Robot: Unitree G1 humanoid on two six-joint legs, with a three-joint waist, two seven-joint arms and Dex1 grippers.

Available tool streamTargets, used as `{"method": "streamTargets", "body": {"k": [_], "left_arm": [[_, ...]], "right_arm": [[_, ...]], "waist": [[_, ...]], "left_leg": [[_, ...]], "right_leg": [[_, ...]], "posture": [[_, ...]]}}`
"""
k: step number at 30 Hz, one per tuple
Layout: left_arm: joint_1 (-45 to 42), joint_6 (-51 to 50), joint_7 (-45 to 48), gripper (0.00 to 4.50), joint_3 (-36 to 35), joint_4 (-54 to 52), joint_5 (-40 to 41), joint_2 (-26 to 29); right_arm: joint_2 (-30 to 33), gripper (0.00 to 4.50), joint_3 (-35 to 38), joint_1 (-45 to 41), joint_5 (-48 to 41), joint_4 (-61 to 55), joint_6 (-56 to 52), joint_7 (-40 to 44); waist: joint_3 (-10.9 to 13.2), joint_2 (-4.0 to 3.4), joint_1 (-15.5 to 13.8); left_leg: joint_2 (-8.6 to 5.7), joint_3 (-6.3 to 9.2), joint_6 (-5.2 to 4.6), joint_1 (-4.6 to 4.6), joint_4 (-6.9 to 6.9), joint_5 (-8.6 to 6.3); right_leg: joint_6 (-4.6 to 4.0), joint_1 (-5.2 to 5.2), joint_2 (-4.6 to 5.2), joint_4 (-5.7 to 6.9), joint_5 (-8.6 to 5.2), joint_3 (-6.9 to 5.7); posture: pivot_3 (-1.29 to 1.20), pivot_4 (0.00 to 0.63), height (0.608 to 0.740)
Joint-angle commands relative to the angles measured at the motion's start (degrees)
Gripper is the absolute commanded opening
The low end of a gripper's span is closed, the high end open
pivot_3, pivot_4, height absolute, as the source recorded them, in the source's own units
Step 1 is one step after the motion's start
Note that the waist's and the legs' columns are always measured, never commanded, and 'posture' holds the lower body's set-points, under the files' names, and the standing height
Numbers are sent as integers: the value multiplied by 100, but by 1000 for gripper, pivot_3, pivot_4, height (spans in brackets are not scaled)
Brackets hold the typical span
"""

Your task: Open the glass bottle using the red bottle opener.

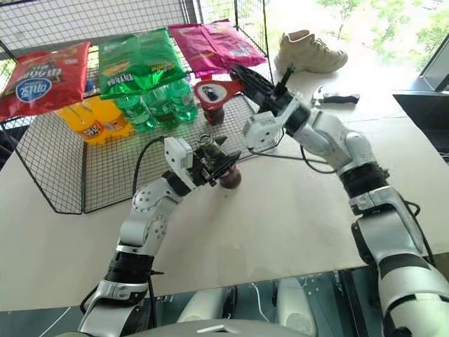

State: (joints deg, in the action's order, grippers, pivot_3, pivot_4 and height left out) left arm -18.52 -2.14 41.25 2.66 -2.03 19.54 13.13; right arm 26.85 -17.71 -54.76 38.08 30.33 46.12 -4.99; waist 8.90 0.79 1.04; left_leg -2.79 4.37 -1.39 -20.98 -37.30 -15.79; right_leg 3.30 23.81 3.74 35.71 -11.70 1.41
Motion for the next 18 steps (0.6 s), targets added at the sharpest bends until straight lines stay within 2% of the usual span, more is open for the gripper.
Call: {"method": "streamTargets", "body": {"k": [1,8,18], "left_arm": [[-85,-26,-20,2345,-9,-74,31,9],[-258,14,22,2345,29,126,-3,-5],[-543,56,131,2345,28,369,-18,-29]], "right_arm": [[-72,0,196,187,-684,212,-231,418],[-105,0,273,456,-1027,231,-571,772],[-64,0,263,619,-1049,182,-746,821]], "waist": [[1,0,0],[3,-1,1],[3,-1,-5]], "left_leg": [[0,0,0,0,0,0],[0,1,0,-3,0,0],[-1,0,0,-1,-3,0]], "right_leg": [[0,0,0,0,0,0],[0,4,-1,2,0,-1],[1,3,0,8,1,0]], "posture": [[0,150,740],[0,150,740],[0,150,740]]}}
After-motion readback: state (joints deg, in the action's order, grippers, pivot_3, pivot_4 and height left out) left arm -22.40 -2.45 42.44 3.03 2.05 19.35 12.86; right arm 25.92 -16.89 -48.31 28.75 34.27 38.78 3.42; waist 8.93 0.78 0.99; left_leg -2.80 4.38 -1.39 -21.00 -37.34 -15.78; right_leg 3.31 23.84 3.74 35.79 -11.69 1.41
